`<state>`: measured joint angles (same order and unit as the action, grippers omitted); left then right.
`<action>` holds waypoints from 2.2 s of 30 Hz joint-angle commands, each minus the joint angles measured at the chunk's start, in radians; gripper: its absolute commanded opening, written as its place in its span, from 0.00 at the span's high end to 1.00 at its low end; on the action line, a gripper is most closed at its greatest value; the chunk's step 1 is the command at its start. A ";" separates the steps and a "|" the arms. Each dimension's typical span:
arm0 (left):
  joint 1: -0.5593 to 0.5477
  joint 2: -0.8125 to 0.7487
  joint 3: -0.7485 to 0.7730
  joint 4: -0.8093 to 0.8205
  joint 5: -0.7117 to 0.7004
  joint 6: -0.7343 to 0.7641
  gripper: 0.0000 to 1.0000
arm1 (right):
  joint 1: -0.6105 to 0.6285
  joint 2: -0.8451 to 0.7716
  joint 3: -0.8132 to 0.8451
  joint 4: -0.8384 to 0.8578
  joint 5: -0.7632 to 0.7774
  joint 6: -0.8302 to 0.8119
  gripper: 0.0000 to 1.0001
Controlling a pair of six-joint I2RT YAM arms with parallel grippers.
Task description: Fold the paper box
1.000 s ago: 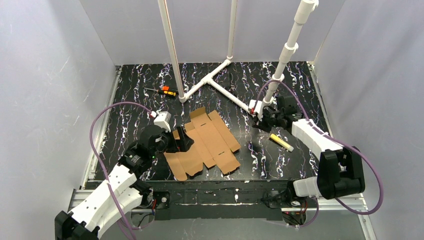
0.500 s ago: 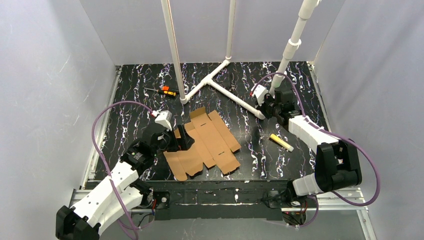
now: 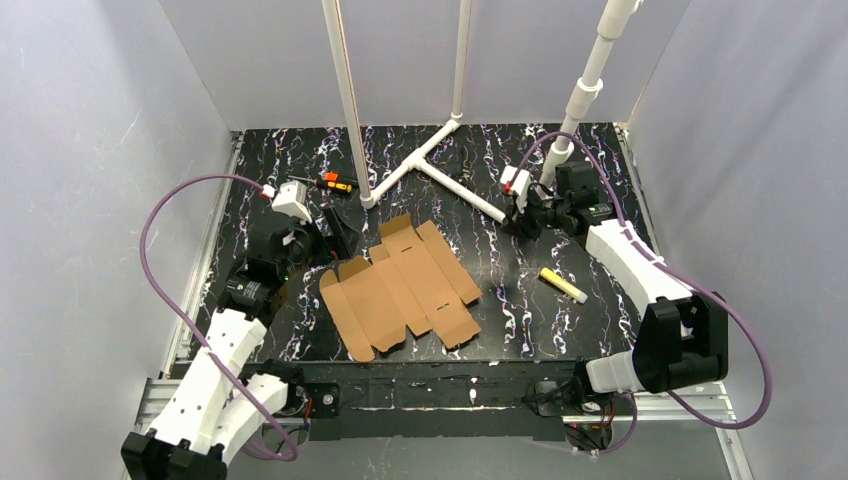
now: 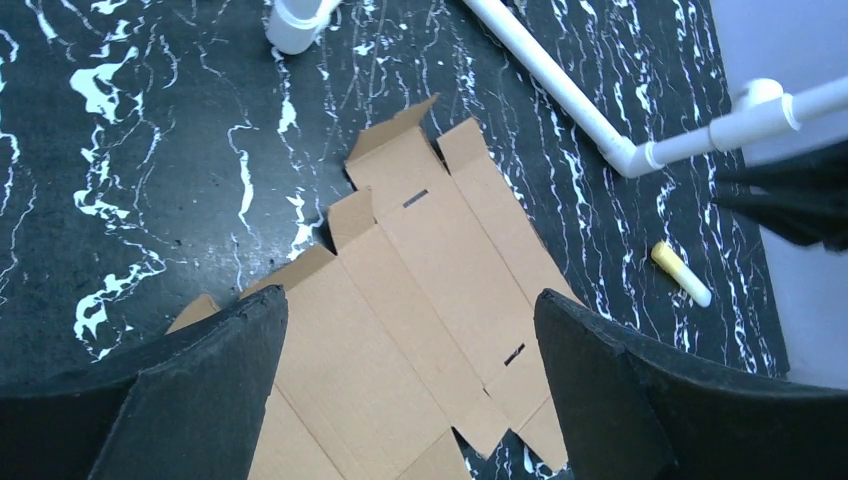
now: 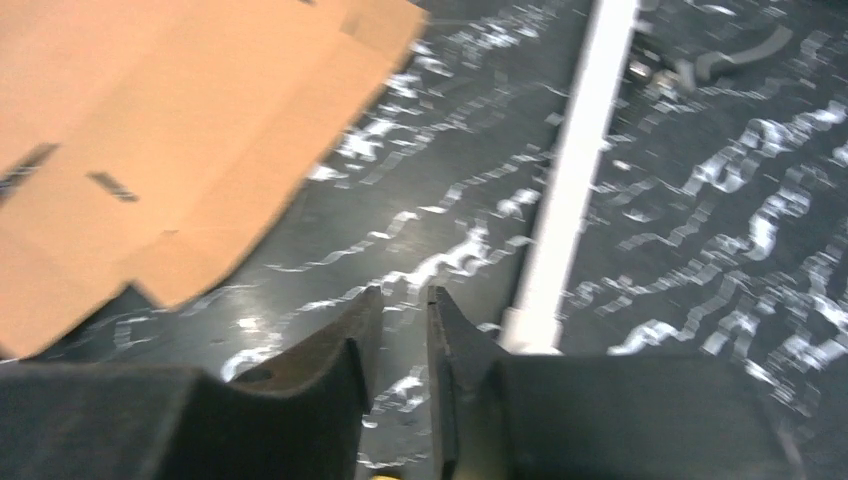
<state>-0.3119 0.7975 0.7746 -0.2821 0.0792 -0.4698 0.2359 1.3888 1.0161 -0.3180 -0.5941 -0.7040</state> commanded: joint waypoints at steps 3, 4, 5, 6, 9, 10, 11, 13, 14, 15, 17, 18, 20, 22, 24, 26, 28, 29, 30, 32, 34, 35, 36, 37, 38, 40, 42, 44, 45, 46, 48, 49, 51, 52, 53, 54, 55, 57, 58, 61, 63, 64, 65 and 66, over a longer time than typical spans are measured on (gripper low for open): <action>0.144 0.084 0.032 0.031 0.275 0.037 0.09 | -0.004 -0.084 -0.049 -0.199 -0.321 -0.115 0.60; 0.147 0.111 0.049 0.010 0.282 0.082 0.09 | -0.005 -0.090 -0.065 -0.205 -0.325 -0.124 0.59; 0.148 0.132 0.062 -0.002 0.298 0.124 0.09 | -0.006 -0.096 -0.083 -0.207 -0.328 -0.132 0.57; 0.148 0.150 0.076 -0.018 0.313 0.167 0.08 | -0.006 -0.102 -0.100 -0.212 -0.331 -0.139 0.56; 0.151 0.164 0.104 -0.014 0.449 0.300 0.06 | -0.006 -0.106 -0.119 -0.247 -0.347 -0.174 0.54; 0.151 0.153 0.110 0.000 0.462 0.311 0.06 | -0.006 -0.105 -0.118 -0.259 -0.349 -0.185 0.54; 0.152 0.140 0.114 0.015 0.455 0.320 0.06 | -0.006 -0.103 -0.117 -0.261 -0.349 -0.188 0.53; 0.153 0.123 0.114 0.045 0.408 0.331 0.05 | -0.006 -0.101 -0.113 -0.264 -0.349 -0.193 0.53; 0.154 0.124 0.106 0.064 0.382 0.322 0.05 | -0.006 -0.098 -0.111 -0.270 -0.349 -0.197 0.53; 0.159 0.133 0.099 0.080 0.362 0.308 0.05 | -0.006 -0.095 -0.109 -0.277 -0.348 -0.206 0.53; 0.185 0.165 0.088 0.098 0.342 0.262 0.05 | -0.006 -0.094 -0.108 -0.286 -0.345 -0.216 0.53; 0.207 0.182 0.082 0.113 0.345 0.230 0.05 | -0.006 -0.096 -0.108 -0.288 -0.345 -0.218 0.53; 0.269 0.212 0.062 0.153 0.361 0.132 0.11 | -0.006 -0.098 -0.109 -0.289 -0.344 -0.220 0.53; 0.345 0.249 0.048 0.206 0.404 0.011 0.15 | -0.006 -0.099 -0.108 -0.290 -0.345 -0.222 0.53; 0.393 0.290 0.047 0.237 0.428 -0.075 0.15 | -0.006 -0.100 -0.108 -0.292 -0.343 -0.227 0.53; 0.405 0.339 0.063 0.236 0.448 -0.117 0.16 | -0.006 -0.100 -0.108 -0.296 -0.339 -0.232 0.52; 0.406 0.391 0.089 0.207 0.447 -0.141 0.16 | -0.006 -0.099 -0.107 -0.297 -0.336 -0.234 0.52; 0.406 0.415 0.106 0.179 0.427 -0.147 0.16 | -0.006 -0.099 -0.107 -0.297 -0.334 -0.234 0.52; 0.406 0.446 0.131 0.139 0.376 -0.154 0.16 | -0.006 -0.099 -0.108 -0.296 -0.335 -0.235 0.52; 0.405 0.531 0.241 -0.017 0.172 -0.201 0.21 | -0.006 -0.095 -0.108 -0.296 -0.335 -0.234 0.52; 0.403 0.661 0.419 -0.211 0.058 -0.224 0.25 | -0.007 -0.089 -0.106 -0.297 -0.338 -0.234 0.52; 0.402 0.730 0.506 -0.279 0.041 -0.242 0.32 | -0.006 -0.087 -0.106 -0.298 -0.338 -0.235 0.52; 0.401 0.792 0.593 -0.306 0.061 -0.256 0.36 | -0.006 -0.085 -0.106 -0.299 -0.338 -0.234 0.52; 0.401 0.848 0.645 -0.302 0.097 -0.273 0.40 | -0.006 -0.084 -0.106 -0.300 -0.339 -0.235 0.52; 0.396 0.917 0.691 -0.298 0.119 -0.294 0.45 | -0.007 -0.083 -0.106 -0.300 -0.337 -0.236 0.52; 0.380 1.020 0.806 -0.300 0.135 -0.304 0.48 | -0.007 -0.084 -0.105 -0.301 -0.335 -0.235 0.52; 0.365 1.123 0.925 -0.331 0.134 -0.318 0.49 | -0.007 -0.086 -0.105 -0.302 -0.334 -0.236 0.52; 0.347 1.213 1.040 -0.379 0.113 -0.345 0.49 | -0.007 -0.086 -0.104 -0.304 -0.334 -0.239 0.52; 0.338 1.253 1.093 -0.389 0.119 -0.353 0.48 | -0.007 -0.087 -0.103 -0.305 -0.334 -0.239 0.52; 0.328 1.286 1.135 -0.397 0.122 -0.371 0.48 | -0.007 -0.085 -0.102 -0.306 -0.334 -0.241 0.52; 0.289 1.337 1.212 -0.415 0.075 -0.381 0.48 | -0.007 -0.081 -0.100 -0.313 -0.334 -0.246 0.52; 0.274 1.361 1.248 -0.422 0.045 -0.383 0.48 | -0.007 -0.078 -0.098 -0.317 -0.334 -0.249 0.52; 0.258 1.412 1.303 -0.431 0.015 -0.393 0.48 | -0.007 -0.073 -0.093 -0.327 -0.333 -0.256 0.52; 0.255 1.438 1.331 -0.441 0.007 -0.402 0.50 | -0.007 -0.072 -0.092 -0.330 -0.333 -0.258 0.52; 0.253 1.461 1.352 -0.448 0.000 -0.410 0.51 | -0.007 -0.070 -0.090 -0.334 -0.334 -0.260 0.52; 0.251 1.480 1.371 -0.452 -0.004 -0.416 0.52 | -0.007 -0.070 -0.090 -0.335 -0.334 -0.262 0.52; 0.248 1.497 1.386 -0.454 -0.010 -0.419 0.53 | -0.007 -0.070 -0.090 -0.337 -0.335 -0.263 0.52; 0.242 1.523 1.409 -0.454 -0.019 -0.418 0.53 | -0.007 -0.068 -0.088 -0.340 -0.335 -0.266 0.52; 0.239 1.535 1.419 -0.454 -0.021 -0.416 0.53 | -0.007 -0.067 -0.087 -0.342 -0.335 -0.268 0.52; 0.231 1.572 1.446 -0.454 -0.020 -0.402 0.53 | -0.007 -0.064 -0.087 -0.344 -0.335 -0.269 0.52; 0.229 1.591 1.457 -0.447 -0.013 -0.397 0.53 | -0.007 -0.062 -0.086 -0.345 -0.337 -0.270 0.52; 0.229 1.603 1.461 -0.445 -0.010 -0.397 0.53 | -0.007 -0.062 -0.086 -0.347 -0.337 -0.270 0.52; 0.229 1.613 1.465 -0.440 -0.008 -0.394 0.53 | -0.007 -0.061 -0.087 -0.347 -0.337 -0.270 0.52; 0.228 1.621 1.470 -0.436 -0.007 -0.391 0.53 | -0.007 -0.062 -0.087 -0.347 -0.338 -0.270 0.52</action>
<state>-0.0834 2.3951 2.2044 -0.6968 0.0917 -0.8722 0.2348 1.3243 0.8936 -0.6510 -0.9009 -0.9588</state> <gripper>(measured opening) 0.471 0.479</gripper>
